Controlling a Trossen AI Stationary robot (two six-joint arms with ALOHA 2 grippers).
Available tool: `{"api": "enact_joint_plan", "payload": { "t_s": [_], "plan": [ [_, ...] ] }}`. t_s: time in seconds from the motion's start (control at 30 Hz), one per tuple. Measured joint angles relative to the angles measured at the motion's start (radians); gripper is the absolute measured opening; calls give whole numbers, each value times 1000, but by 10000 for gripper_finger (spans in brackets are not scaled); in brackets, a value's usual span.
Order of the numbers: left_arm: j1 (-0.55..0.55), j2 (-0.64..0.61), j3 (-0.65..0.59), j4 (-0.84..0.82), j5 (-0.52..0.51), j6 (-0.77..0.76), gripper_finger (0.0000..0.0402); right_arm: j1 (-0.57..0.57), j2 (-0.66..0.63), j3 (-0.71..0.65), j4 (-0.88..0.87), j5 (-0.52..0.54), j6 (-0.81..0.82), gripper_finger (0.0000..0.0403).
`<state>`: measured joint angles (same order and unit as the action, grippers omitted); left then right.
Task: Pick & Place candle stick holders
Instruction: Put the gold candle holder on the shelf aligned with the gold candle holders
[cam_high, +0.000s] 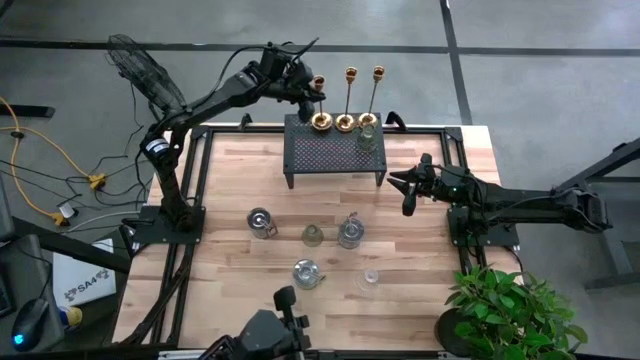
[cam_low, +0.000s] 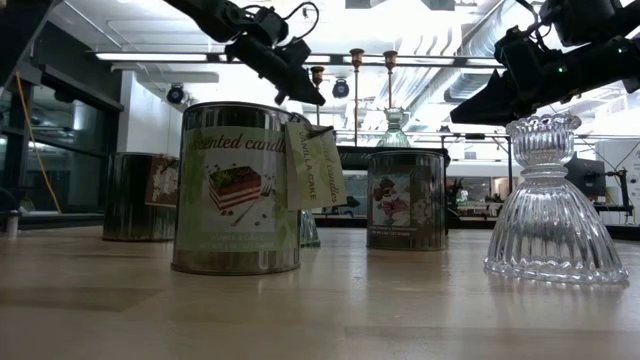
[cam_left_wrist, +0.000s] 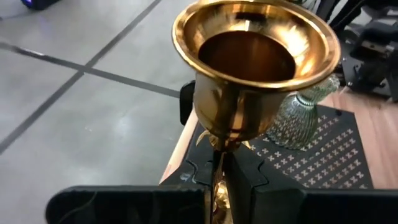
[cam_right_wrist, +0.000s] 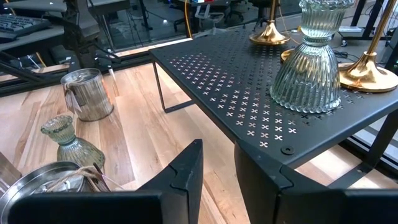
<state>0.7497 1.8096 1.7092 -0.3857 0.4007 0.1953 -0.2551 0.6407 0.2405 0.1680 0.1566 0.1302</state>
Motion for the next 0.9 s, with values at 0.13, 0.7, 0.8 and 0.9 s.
{"api": "enact_joint_plan", "payload": {
  "t_s": [0.13, 0.7, 0.8, 0.9],
  "plan": [
    [-5, 7, 0, 8, -19, -48, 9, 0, 0, 0, 0, 0, 0, 84],
    [-38, 21, 3, -4, -103, -87, 9, 0, 0, 0, 0, 0, 0, 84],
    [-37, 21, 3, -7, -104, -94, 9, 0, 0, 0, 0, 0, 0, 84],
    [-37, 21, 3, -9, -105, -94, 9, 0, 0, 0, 0, 0, 0, 84]
  ]
}}
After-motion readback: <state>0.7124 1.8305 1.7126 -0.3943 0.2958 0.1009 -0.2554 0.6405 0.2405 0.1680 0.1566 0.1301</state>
